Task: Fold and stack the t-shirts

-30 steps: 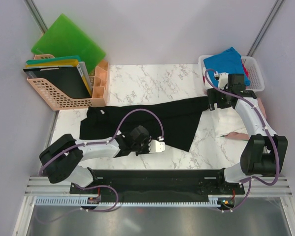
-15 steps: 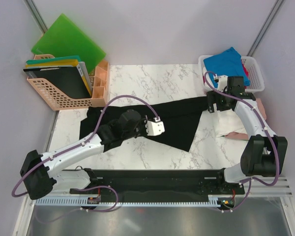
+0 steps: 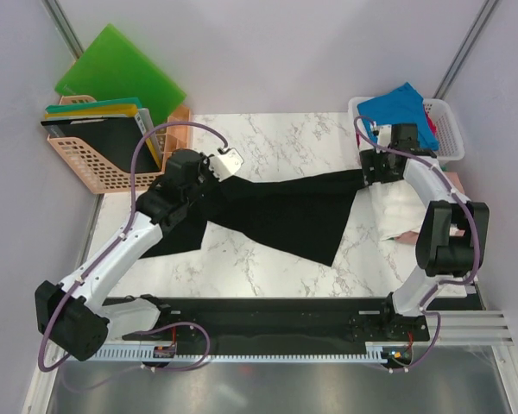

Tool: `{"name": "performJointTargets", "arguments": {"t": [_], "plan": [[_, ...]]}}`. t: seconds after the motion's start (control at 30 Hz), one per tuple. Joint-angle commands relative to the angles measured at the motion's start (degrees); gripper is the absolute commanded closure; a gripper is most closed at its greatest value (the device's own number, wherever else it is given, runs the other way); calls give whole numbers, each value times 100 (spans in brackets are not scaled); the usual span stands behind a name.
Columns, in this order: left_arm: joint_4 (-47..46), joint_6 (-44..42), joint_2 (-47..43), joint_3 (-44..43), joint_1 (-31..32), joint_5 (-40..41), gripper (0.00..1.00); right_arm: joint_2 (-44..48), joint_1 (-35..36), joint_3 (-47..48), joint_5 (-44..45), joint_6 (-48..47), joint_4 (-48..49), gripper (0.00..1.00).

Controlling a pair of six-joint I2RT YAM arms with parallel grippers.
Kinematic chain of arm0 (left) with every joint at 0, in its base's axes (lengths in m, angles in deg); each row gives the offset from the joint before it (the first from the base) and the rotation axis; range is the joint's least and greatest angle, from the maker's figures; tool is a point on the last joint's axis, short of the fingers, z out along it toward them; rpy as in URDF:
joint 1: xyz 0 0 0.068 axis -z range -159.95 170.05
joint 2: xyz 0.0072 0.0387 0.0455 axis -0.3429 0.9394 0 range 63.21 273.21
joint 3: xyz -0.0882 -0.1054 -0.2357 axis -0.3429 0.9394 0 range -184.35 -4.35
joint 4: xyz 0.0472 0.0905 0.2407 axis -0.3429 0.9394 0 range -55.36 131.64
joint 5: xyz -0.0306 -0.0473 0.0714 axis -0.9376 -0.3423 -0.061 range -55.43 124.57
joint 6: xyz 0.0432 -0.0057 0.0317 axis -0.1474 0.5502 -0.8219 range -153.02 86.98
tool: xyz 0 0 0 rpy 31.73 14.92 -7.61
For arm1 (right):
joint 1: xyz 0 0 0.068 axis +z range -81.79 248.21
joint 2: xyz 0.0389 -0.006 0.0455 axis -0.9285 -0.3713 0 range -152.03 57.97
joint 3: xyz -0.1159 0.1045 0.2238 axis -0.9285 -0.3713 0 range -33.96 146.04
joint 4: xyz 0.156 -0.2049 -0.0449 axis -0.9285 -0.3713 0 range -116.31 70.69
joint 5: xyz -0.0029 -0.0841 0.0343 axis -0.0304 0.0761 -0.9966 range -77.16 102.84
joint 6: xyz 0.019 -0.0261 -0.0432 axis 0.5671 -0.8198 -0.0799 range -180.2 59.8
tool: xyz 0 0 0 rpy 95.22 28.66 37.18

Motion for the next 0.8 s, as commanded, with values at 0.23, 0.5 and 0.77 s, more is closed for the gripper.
{"name": "performJointTargets", "arguments": {"t": [0.23, 0.5, 0.77], "plan": [[119, 123, -475, 250, -205, -224, 98, -1280, 94, 1808, 253, 351, 141, 17], [189, 149, -238, -170, -1063, -294, 98, -1079, 261, 1659, 271, -9, -35, 18], [382, 132, -246, -339, -2366, -954, 98, -350, 734, 1045, -407, -343, -44, 23]]}}
